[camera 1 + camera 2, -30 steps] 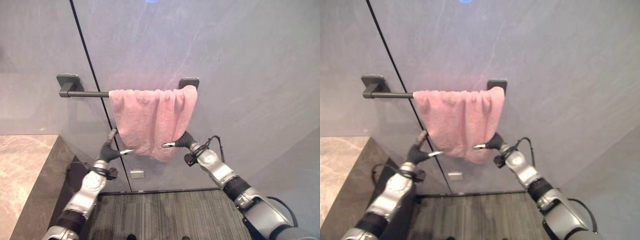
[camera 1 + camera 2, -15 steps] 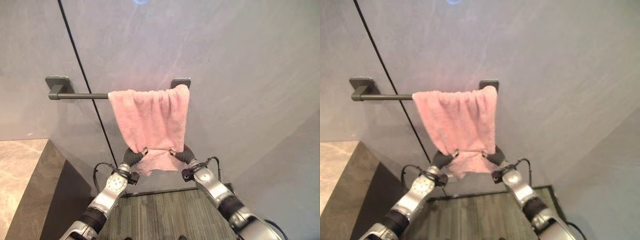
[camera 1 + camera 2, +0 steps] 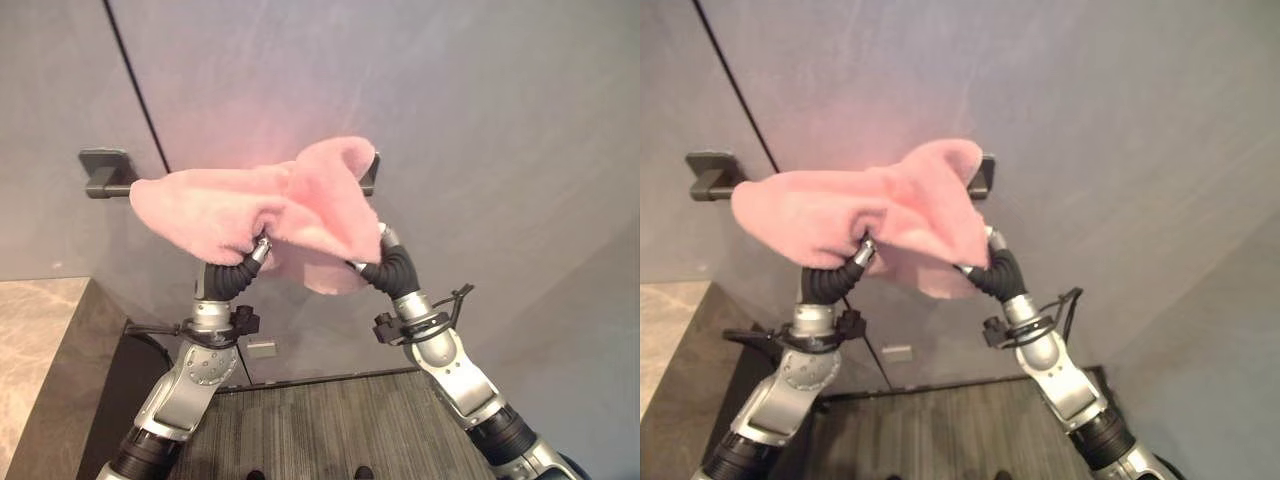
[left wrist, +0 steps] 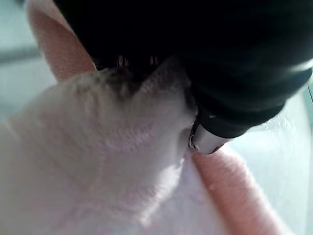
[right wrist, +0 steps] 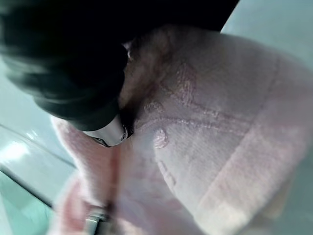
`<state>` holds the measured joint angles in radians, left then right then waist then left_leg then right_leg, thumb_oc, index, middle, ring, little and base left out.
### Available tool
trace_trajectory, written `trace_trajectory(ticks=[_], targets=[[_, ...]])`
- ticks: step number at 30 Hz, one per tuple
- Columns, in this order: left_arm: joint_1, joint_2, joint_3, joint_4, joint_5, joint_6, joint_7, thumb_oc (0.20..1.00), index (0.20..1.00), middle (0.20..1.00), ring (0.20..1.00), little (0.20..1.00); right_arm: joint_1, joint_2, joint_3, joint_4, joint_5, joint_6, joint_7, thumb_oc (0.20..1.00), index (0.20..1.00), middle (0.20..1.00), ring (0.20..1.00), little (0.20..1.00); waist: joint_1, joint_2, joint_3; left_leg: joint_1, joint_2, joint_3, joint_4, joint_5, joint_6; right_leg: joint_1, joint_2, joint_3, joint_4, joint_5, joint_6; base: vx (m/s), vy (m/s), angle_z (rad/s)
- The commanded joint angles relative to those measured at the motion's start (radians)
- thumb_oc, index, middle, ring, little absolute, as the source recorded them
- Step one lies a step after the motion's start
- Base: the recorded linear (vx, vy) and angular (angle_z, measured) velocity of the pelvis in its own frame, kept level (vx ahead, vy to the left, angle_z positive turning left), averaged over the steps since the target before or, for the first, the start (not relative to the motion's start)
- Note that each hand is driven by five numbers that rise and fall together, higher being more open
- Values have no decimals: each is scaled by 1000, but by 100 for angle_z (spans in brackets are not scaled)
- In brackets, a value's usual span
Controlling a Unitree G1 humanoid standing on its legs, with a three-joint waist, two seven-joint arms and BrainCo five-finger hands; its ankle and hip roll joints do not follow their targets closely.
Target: Put brush and paste in cup on sink, flatten towel.
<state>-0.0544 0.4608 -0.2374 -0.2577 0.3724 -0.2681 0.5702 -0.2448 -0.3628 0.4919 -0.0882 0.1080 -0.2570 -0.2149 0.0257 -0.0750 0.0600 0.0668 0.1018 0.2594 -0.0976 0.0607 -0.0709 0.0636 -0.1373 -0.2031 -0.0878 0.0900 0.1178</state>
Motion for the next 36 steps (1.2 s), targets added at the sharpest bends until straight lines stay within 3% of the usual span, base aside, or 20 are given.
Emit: trace_trajectory(ticks=[1,4,7,8,9,10,13,14,17,18,19,20,32,33,35,36], targets=[[-24,39,102,-5,13,-27,188,200,200,200,200,200,-54,-9,-70,-43,43,-45,-45,200,200,200,200,200,38,-7,-33,12,5,-33,10,-28,-8,17,-81,-23,32,32,74,8,-15,3],[2,43,110,9,22,-16,191,200,200,200,200,200,-50,2,-44,-37,86,-55,-19,200,200,200,200,200,47,-9,-30,7,5,-41,10,-25,-8,18,-82,-26,31,31,73,-8,-8,3],[14,43,77,136,27,26,162,200,200,200,200,200,-32,27,-18,44,133,-20,-16,200,200,200,200,200,50,-8,-30,2,3,-47,10,-23,-8,21,-84,-33,29,33,73,-11,-9,5],[8,31,46,213,0,34,134,200,200,200,200,200,-27,37,-13,80,149,-7,-15,200,200,200,200,200,50,-8,-29,1,1,-52,10,-22,-8,24,-84,-37,28,33,72,-34,-9,9],[17,6,4,313,-108,74,10,200,200,200,200,200,-20,35,-18,109,109,29,-31,200,200,200,200,200,48,0,-25,-3,-1,-58,10,-19,-5,24,-85,-41,30,34,70,-27,0,12],[19,4,1,319,-152,66,-33,200,200,200,200,200,-15,35,-22,108,101,37,-26,200,200,200,200,200,47,4,-24,-5,-2,-60,10,-18,-5,25,-85,-42,30,34,69,-26,5,18],[25,-32,-2,376,-268,48,-49,200,200,200,200,200,-7,53,-8,107,118,36,-7,200,200,200,200,200,36,4,-25,-5,-4,-61,10,-17,-4,24,-87,-41,31,35,69,1,22,16],[20,-49,-34,457,-264,74,-89,200,200,200,200,200,-7,63,16,143,113,40,6,200,200,200,200,200,26,7,-24,-4,-6,-59,10,-18,-3,23,-89,-37,32,38,67,4,21,9],[27,-49,-35,452,-275,75,-103,200,200,200,200,200,-6,75,25,177,129,51,7,200,200,200,200,200,26,8,-23,-6,-8,-57,10,-19,-2,20,-89,-34,31,40,68,0,0,0],[29,-53,-37,449,-289,79,-111,200,200,200,200,200,3,102,43,202,237,62,41,269,269,269,269,269,28,9,-22,-7,-9,-57,10,-18,-1,18,-90,-33,28,44,68,-16,14,-3],[31,-60,-39,438,-310,84,-118,200,200,200,200,200,10,108,52,204,302,66,62,504,504,504,504,504,29,9,-21,-8,-9,-57,10,-17,-1,17,-91,-32,27,46,68,0,0,0],[34,-59,-34,421,-314,98,-131,1000,1000,1000,1000,1000,15,89,59,189,310,84,72,1000,1000,1000,1000,1000,28,8,-21,-11,-10,-55,10,-18,-1,15,-93,-31,23,51,70,0,0,0],[52,-66,1,344,-364,93,-138,1000,1000,1000,1000,1000,13,72,54,176,393,85,128,1000,1000,1000,1000,1000,37,5,-23,-14,-14,-50,10,-20,0,12,-100,-36,13,62,75,0,0,0],[53,-67,2,344,-373,91,-140,843,843,843,843,843,10,70,54,178,392,85,130,1000,1000,1000,1000,1000,38,5,-24,-15,-14,-50,10,-20,0,12,-100,-36,13,62,75,0,0,0],[55,-71,5,340,-410,72,-150,200,200,200,200,200,-3,72,61,181,385,83,133,1000,1000,1000,1000,1000,41,3,-25,-15,-13,-52,10,-19,-1,15,-101,-40,11,60,74,0,0,0],[55,-71,5,340,-410,72,-150,200,200,200,200,200,-4,72,61,181,385,83,133,1000,1000,1000,1000,1000,41,3,-25,-15,-13,-52,10,-19,-1,16,-101,-40,11,60,74,0,0,0]])
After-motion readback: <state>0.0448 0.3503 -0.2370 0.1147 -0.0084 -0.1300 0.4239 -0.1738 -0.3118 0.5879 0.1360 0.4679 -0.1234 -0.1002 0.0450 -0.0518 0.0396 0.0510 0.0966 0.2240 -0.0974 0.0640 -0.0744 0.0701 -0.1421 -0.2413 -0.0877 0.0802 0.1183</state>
